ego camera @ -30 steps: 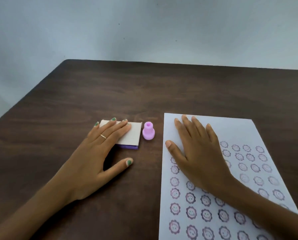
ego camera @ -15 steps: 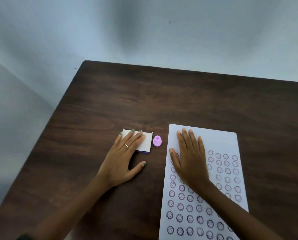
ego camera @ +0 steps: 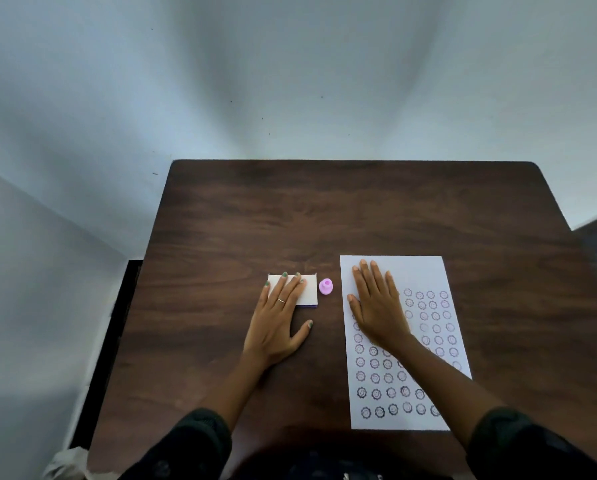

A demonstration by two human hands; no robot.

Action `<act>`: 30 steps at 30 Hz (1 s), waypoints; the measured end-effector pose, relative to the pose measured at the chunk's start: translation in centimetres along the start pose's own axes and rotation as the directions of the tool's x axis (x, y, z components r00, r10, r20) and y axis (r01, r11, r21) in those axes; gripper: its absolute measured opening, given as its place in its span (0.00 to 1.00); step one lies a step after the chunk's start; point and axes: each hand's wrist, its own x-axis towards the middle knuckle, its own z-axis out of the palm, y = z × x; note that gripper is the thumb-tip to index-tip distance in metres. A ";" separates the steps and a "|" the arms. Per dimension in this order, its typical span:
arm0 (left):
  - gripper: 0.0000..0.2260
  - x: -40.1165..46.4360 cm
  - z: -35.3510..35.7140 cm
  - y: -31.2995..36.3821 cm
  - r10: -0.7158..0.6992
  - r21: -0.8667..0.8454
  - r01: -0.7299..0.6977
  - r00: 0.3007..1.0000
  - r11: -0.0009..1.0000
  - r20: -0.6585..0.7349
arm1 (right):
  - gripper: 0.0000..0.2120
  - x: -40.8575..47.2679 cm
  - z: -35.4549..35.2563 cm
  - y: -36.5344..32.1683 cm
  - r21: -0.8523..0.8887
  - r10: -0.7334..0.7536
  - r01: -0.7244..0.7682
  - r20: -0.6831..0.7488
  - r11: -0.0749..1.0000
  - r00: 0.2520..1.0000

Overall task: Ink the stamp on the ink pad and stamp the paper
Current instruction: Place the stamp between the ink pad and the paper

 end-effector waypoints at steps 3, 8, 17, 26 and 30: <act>0.33 0.0 0.1 -0.1 0.004 0.001 -0.004 1.000 1.000 0.004 | 0.28 0.0 0.2 0.1 -0.021 -0.003 0.004 0.015 1.000 1.000; 0.32 0.0 0.2 -0.4 0.019 -0.012 -0.019 1.000 1.000 0.002 | 0.30 0.1 0.3 0.4 -0.020 -0.024 0.025 0.042 0.999 0.999; 0.32 0.2 0.3 -0.6 0.012 0.032 -0.013 0.999 0.999 0.031 | 0.31 0.0 0.7 0.7 0.002 -0.054 0.054 0.029 0.999 0.998; 0.31 0.1 -0.1 0.0 0.014 0.087 -0.017 0.999 0.996 0.037 | 0.31 0.1 -0.1 0.5 0.056 -0.057 0.054 0.040 0.997 0.998; 0.30 1.2 -1.3 0.7 0.020 0.113 -0.020 1.000 0.993 0.003 | 0.31 0.5 -1.2 0.4 0.050 -0.084 0.084 0.003 0.995 0.996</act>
